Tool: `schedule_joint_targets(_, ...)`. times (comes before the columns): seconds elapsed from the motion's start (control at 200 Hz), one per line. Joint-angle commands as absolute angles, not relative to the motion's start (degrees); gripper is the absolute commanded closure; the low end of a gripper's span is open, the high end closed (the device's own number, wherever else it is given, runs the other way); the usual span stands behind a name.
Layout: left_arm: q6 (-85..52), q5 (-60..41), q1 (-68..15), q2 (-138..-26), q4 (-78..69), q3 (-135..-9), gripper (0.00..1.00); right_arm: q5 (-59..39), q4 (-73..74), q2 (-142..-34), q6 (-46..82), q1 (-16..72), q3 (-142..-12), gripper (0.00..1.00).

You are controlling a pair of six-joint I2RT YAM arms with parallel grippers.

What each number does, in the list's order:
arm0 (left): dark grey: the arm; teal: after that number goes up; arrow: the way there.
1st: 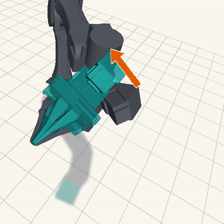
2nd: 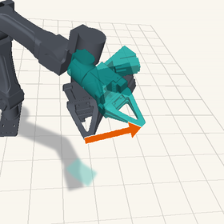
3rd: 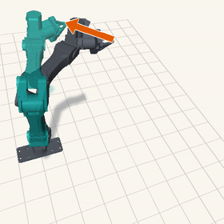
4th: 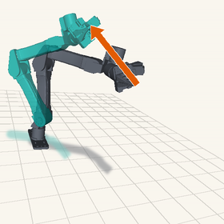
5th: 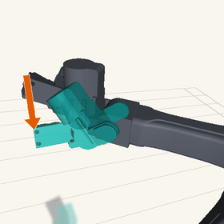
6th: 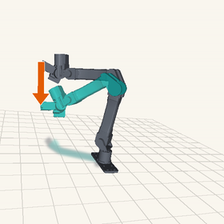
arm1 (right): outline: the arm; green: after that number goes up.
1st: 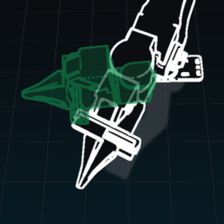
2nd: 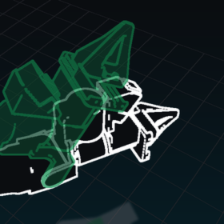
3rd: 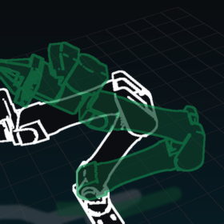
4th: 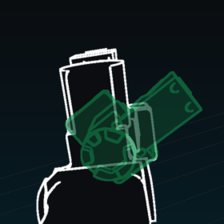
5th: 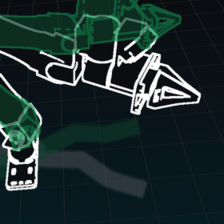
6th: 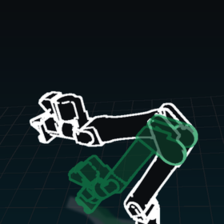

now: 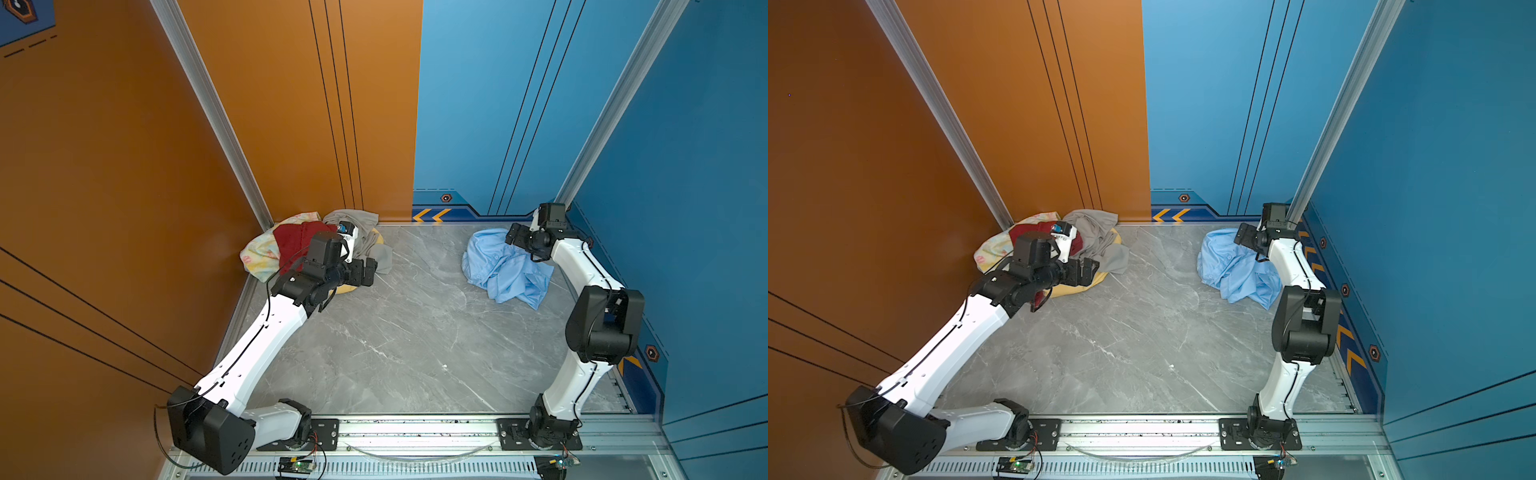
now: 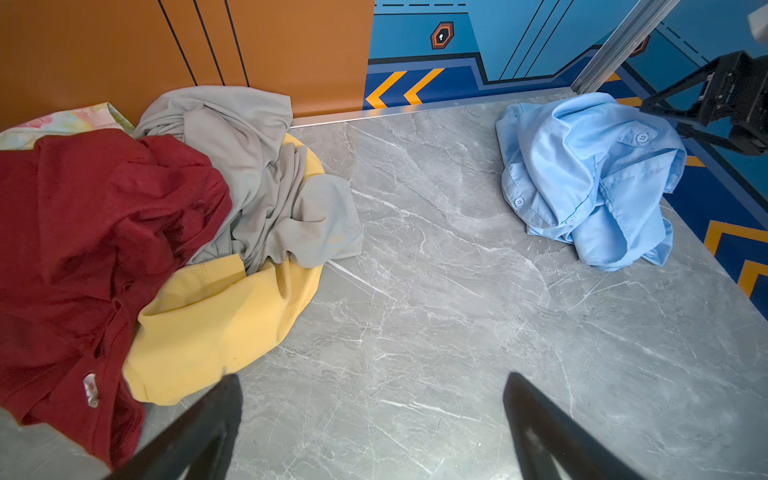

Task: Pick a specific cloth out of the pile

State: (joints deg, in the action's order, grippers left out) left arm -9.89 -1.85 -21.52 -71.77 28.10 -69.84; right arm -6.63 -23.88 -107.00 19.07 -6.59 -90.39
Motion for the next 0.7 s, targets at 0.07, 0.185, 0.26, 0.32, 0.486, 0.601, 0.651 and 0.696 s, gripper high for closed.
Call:
schedule_joint_targets(0.07,-9.25,-0.32,-19.93,-70.39,28.91,-67.65,0.02,-8.91,-14.35,-99.66,22.2,-6.33,-85.3,0.05)
schedule_joint_targets(0.185,-8.67,2.45,-19.0,-70.05,27.85,-66.4,0.02,-8.57,-9.22,-94.19,20.56,-5.77,-78.59,0.04)
schedule_joint_targets(0.26,-8.26,5.47,-18.18,-69.4,24.75,-63.77,0.02,-7.84,-4.1,-90.07,18.99,-5.17,-72.01,0.01)
schedule_joint_targets(0.32,-8.52,6.41,-16.77,-68.86,21.19,-60.79,0.02,-6.3,-0.97,-86.49,17.19,-4.44,-67.15,0.0)
schedule_joint_targets(0.486,-12.78,6.08,-10.87,-67.74,8.6,-51.2,0.02,-0.77,4.54,-78.15,11.08,-0.9,-55.83,0.0)
schedule_joint_targets(0.601,-12.34,6.84,-8.08,-66.98,4.41,-48.26,0.02,2.82,8.87,-73.44,9.41,2.2,-48.12,0.0)
schedule_joint_targets(0.651,-12.07,7.81,-6.88,-66.51,3.26,-47.0,0.02,4.91,10.73,-71.73,9.0,3.79,-45.19,0.0)
schedule_joint_targets(0.696,-11.62,8.8,-5.91,-66.04,1.46,-45.39,0.02,6.25,11.76,-70.46,8.45,5.17,-43.09,0.0)
